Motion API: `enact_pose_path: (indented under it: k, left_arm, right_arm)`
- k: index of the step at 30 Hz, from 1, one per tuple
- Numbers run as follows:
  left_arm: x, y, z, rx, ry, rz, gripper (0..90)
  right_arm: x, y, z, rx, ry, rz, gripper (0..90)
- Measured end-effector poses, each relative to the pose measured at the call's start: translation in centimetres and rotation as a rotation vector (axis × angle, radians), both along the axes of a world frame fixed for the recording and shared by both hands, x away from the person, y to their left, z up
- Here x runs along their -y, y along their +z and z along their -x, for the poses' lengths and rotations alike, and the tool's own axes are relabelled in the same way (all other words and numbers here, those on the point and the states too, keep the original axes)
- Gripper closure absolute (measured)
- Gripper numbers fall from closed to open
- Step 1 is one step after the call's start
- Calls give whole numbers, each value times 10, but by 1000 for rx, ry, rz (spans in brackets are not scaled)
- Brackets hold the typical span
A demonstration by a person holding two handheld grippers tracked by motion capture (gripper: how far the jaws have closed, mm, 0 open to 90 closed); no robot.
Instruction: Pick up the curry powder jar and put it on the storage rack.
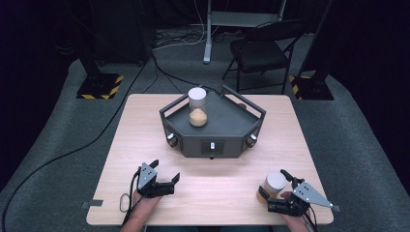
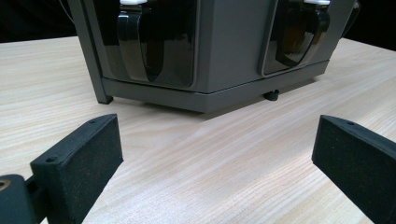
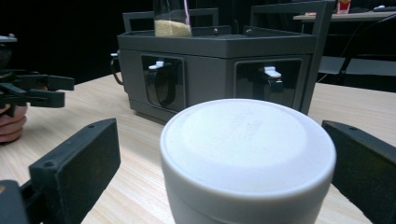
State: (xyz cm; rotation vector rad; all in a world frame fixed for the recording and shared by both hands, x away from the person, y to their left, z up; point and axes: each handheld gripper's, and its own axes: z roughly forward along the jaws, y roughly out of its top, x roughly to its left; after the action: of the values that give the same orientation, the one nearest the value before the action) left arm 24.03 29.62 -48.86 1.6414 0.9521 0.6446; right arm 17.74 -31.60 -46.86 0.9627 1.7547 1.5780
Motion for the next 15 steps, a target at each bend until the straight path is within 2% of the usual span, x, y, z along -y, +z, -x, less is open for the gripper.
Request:
enact_pose_path:
  k: [5,14,15]
  left_arm:
    - [1,0,0,-1,0,-6,18]
    - [3,1,0,-3,4,-16,17]
    - [3,1,0,-2,5,-18,17]
  right_arm:
    - [2,1,0,-10,1,-3,32]
    - [4,6,1,-34,6,4,201]
    - [2,6,2,-38,-8,-2,230]
